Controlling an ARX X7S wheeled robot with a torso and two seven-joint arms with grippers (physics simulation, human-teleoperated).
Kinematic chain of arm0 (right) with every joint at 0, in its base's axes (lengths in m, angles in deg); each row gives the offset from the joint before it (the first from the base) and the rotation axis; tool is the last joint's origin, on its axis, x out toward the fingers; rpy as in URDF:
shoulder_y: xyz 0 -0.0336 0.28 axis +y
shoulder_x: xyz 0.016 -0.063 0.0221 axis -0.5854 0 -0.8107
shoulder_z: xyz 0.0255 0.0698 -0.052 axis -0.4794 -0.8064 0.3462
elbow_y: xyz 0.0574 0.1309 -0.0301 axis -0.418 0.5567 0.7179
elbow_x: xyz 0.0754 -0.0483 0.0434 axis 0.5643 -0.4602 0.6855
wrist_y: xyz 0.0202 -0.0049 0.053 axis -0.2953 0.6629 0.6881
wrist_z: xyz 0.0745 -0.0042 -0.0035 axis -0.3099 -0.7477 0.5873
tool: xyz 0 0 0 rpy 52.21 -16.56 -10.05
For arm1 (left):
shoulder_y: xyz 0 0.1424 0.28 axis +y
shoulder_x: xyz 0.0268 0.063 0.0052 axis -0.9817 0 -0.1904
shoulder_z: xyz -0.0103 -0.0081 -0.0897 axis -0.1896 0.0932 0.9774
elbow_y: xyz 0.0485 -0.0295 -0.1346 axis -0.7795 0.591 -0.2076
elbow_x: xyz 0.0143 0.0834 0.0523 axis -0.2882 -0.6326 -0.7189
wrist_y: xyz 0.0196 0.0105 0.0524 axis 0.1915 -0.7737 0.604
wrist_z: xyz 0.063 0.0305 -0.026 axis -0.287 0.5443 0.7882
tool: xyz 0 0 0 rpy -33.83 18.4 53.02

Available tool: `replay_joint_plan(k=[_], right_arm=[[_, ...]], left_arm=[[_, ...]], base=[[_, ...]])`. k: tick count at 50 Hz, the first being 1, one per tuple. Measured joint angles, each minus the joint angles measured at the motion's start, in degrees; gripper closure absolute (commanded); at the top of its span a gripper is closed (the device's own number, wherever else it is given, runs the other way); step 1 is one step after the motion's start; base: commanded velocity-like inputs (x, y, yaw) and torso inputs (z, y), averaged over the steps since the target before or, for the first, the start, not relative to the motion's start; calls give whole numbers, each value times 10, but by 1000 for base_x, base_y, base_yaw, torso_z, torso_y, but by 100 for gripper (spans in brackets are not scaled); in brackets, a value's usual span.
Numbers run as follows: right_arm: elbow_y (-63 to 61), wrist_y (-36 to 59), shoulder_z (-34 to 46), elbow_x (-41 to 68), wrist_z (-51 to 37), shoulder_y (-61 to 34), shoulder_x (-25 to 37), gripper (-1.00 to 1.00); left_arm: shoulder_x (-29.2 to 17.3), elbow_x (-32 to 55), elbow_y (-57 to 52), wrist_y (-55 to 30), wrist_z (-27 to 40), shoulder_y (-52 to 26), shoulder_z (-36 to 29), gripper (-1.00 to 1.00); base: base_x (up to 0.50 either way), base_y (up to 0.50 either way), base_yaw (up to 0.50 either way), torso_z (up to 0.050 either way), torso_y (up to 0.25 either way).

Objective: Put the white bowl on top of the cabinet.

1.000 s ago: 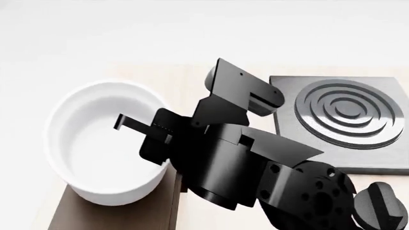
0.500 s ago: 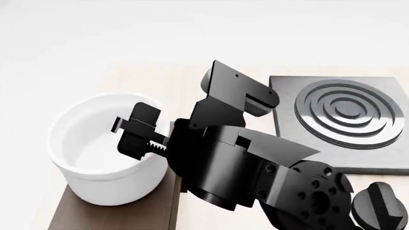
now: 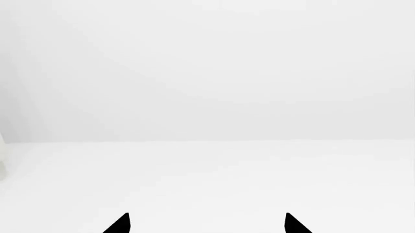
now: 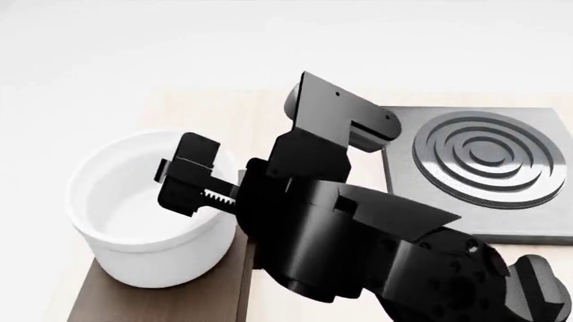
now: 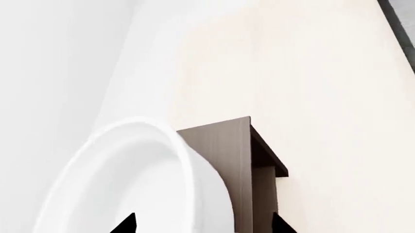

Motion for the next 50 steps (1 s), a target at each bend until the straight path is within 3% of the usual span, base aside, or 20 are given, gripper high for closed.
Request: replay_joint_plan(k=[33, 40, 50], right_arm=[[-201, -70, -31, -78, -127, -42, 76, -100], [-256, -178, 73, -107, -143, -114, 152, -100], [-318, -384, 327, -129, -153, -292, 247, -100]], left_arm=[[0, 0, 1, 3, -1, 1, -1, -100], [0, 0, 1, 3, 0, 1, -1, -100], [0, 0, 0, 3, 0, 2, -2, -100]], base=[[0, 0, 0, 0, 0], [0, 0, 0, 0, 0], [0, 0, 0, 0, 0]])
